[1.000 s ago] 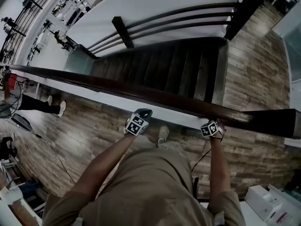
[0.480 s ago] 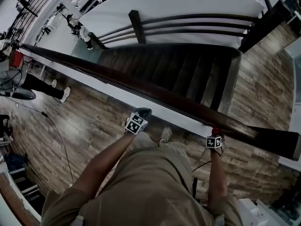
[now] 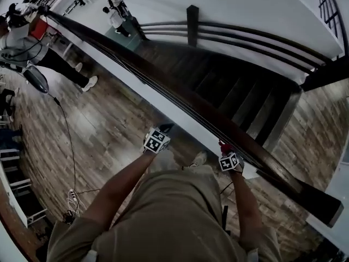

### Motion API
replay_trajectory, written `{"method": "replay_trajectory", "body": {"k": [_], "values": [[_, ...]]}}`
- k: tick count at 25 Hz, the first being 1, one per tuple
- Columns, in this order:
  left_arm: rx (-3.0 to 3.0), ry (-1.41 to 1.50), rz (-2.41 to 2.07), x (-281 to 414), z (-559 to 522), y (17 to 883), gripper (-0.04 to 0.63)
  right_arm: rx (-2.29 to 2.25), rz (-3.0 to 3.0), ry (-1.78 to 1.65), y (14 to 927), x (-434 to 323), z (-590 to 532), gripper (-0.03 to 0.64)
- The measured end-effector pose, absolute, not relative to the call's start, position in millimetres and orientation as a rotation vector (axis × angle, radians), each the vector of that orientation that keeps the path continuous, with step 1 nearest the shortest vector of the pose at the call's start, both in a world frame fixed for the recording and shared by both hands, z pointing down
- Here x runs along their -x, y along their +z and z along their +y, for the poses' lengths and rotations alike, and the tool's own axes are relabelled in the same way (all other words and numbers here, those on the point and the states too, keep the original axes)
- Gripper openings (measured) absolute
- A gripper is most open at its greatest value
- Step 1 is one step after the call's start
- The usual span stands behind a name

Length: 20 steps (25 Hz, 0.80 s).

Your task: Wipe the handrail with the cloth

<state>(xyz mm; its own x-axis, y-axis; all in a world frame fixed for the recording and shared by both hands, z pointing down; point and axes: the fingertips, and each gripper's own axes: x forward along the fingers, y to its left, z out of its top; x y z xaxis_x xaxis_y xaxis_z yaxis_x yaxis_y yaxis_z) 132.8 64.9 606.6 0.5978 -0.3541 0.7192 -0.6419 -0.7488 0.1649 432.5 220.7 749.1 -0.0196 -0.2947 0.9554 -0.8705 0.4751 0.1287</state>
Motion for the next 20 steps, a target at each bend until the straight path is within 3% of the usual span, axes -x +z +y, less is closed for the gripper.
{"method": "replay_trajectory", "body": {"k": [11,20], "values": [[-2.26,0.779,-1.07,100.0,-58.5,614.5,0.018,-0.769,-1.82,0.451,745.3,-118.4,-13.1,0.06],[-2.187,0.701,-1.05,244.2,-152.6,648.3,0.018,-0.84,-1.844,0.474,772.2,78.0,-170.9,0.06]]}}
